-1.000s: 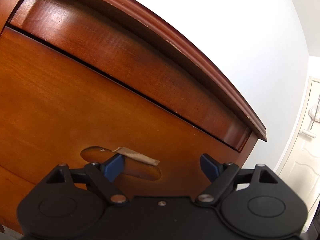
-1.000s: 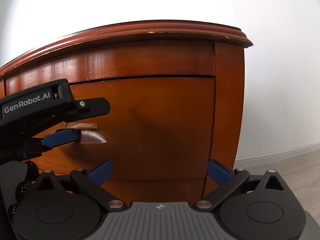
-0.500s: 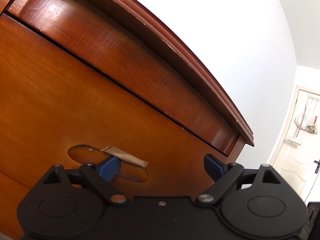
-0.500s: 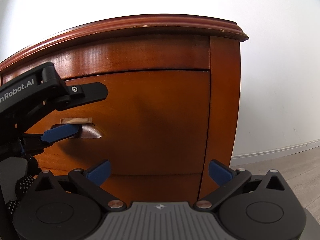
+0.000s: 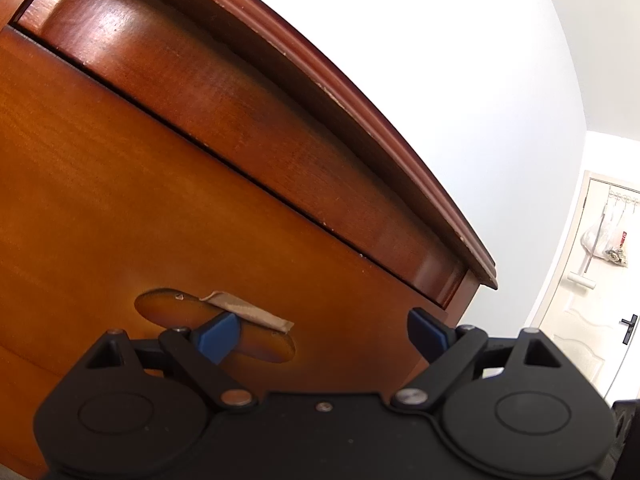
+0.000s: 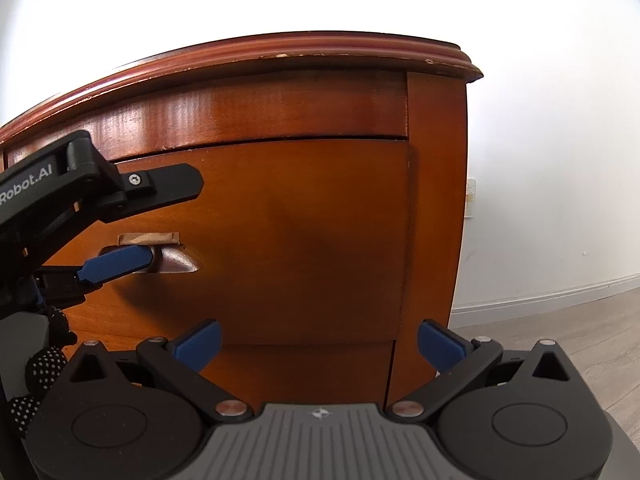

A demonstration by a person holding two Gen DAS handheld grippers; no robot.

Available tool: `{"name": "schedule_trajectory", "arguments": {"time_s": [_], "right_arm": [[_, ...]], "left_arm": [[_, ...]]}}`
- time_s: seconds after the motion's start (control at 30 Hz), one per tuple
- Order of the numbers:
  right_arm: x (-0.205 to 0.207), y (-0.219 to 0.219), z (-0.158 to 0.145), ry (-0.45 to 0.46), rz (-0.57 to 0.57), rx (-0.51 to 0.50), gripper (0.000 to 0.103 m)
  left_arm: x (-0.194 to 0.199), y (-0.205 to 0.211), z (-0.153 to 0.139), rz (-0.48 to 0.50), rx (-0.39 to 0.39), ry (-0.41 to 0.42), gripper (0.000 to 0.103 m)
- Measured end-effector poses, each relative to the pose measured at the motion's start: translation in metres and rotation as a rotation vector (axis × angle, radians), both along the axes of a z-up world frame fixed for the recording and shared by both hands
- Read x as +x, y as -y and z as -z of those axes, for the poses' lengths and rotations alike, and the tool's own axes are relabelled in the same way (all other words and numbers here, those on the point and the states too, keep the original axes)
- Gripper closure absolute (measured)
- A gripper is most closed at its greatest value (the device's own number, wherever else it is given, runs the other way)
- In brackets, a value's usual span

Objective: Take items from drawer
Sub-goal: 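Hook the left tool fingers in the handle and pull the drawer outward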

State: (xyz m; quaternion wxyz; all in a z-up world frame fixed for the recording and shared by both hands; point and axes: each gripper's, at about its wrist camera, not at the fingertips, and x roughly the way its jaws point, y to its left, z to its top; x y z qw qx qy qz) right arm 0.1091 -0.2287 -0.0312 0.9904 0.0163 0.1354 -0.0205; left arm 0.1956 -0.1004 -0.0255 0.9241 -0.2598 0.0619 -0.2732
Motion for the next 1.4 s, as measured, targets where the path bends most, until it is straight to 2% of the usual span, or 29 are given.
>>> {"name": "schedule_trajectory", "arguments": {"time_s": [0.23, 0.37, 0.77, 1.37, 1.4], "right_arm": [[0.005, -0.003, 0.002, -0.002, -0.018, -0.003, 0.000], [0.010, -0.003, 0.005, -0.013, -0.033, 0.020, 0.000], [0.012, 0.000, 0.005, -0.021, -0.014, 0.033, 0.000], [-0.010, -0.018, -0.009, -0.007, -0.009, 0.017, 0.000], [-0.012, -0.019, -0.009, -0.007, -0.009, 0.017, 0.000]], "left_arm": [[0.002, 0.016, 0.007, -0.023, 0.010, 0.049, 0.010], [0.004, 0.023, 0.007, -0.026, 0.006, 0.051, 0.008], [0.004, 0.041, 0.009, 0.006, 0.001, 0.051, 0.009], [-0.041, 0.095, 0.007, 0.053, 0.007, 0.021, 0.010], [-0.047, 0.086, 0.009, 0.054, 0.010, 0.022, 0.010]]}}
